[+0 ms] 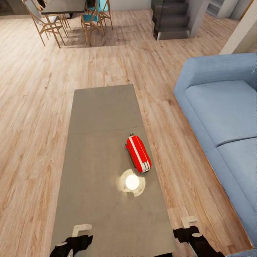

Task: Turn on the radio receiver that's on the table in the living room.

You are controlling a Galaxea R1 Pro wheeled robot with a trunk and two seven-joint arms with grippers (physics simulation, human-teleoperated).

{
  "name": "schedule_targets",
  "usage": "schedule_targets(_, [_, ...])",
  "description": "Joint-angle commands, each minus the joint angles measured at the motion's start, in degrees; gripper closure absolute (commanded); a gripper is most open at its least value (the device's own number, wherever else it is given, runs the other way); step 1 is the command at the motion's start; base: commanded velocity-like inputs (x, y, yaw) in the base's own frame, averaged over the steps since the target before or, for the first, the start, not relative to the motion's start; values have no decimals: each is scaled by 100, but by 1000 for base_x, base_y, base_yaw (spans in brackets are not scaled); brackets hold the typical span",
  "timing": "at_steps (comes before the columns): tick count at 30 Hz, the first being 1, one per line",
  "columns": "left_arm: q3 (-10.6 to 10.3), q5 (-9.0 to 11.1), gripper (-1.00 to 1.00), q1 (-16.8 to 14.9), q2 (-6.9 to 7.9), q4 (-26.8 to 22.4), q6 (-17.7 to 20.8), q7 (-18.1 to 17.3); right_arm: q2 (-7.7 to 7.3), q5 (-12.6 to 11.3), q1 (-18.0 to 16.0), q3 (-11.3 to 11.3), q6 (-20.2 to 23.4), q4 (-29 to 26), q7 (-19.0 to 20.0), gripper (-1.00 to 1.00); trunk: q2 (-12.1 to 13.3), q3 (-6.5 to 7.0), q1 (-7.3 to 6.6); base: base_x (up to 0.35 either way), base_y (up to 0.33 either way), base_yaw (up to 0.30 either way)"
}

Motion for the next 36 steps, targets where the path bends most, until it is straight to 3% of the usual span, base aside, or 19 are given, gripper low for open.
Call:
schedule_targets(1, [0,-2,-100,-64,0,0,2,0,0,5,-64,0,-2,0,-2,-100,0,-10,-1,0,0,-79])
schedule_targets(4, [-7,-12,-100,-222,0,-16,4,-7,2,31,-299,16,-5,-35,-17,-100,0,-37,-1,0,0,-68])
schedule_targets(15, [-12,-28,-100,-259,25,-42,5,-8,52,102,-362,51,-25,-243,-368,-100,0,-58,-1,0,0,-10])
schedule_targets(19, [-15,-161,-100,-259,20,-65,21,-17,51,101,-362,46,-23,-245,-432,-100,0,-58,-1,0,0,0])
schedule_targets(26, [-11,-465,-100,-262,20,-440,426,-13,44,95,-363,29,-50,-250,-457,-100,0,-74,-1,0,0,0])
schedule_targets(31, [-10,-500,-100,-312,15,-906,789,-6,55,94,-363,16,-72,-260,-466,-100,0,-113,-1,0,0,0])
schedule_targets(36, [-9,-503,-100,-417,2,-1003,893,-8,49,94,-363,3,-76,-263,-510,-100,0,-159,-1,0,0,0])
